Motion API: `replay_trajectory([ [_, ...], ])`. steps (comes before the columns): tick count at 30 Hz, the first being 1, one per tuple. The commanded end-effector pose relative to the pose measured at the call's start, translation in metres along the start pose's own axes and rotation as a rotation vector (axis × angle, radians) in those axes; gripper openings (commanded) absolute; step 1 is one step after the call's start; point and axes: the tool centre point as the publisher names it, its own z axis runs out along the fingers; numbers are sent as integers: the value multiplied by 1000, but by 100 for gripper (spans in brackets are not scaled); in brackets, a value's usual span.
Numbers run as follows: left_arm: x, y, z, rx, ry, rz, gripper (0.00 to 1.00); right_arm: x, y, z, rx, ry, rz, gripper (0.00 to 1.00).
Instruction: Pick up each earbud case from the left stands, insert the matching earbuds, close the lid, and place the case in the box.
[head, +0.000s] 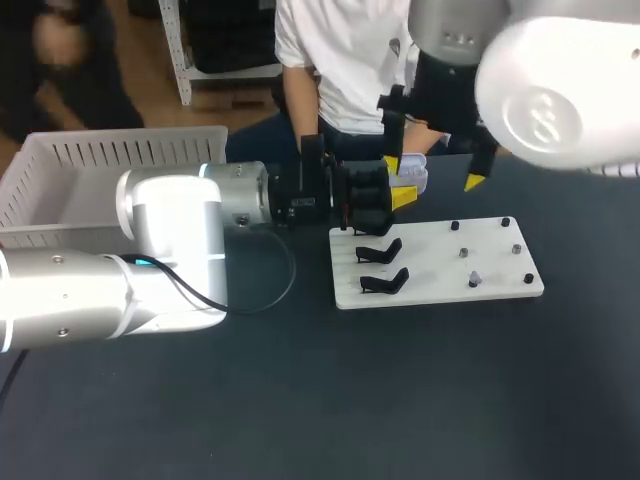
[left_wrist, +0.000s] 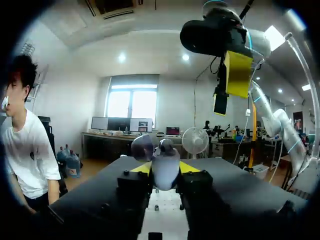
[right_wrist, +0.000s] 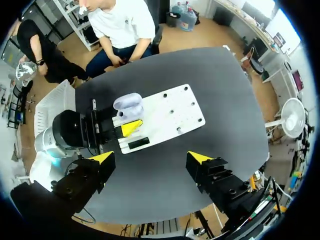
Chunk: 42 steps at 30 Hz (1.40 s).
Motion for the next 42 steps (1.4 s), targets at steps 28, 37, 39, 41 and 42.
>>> replay_trajectory([
  [28, 1, -2, 0, -7, -5, 4, 0, 42, -53, 4, -62, -118, -58, 100],
  [37, 1, -2, 0, -7, -5, 4, 0, 37, -77, 53, -25, -190, 35, 100],
  [39, 1, -2, 0, -7, -5, 4, 0, 35, -79, 64, -28, -203, 41, 100],
  [41, 1, -2, 0, -7, -5, 4, 0, 32, -81, 75, -51, -188, 52, 100],
  [42, 1, -2, 0, -7, -5, 4, 0, 30, -82, 80, -51, -187, 64, 100],
])
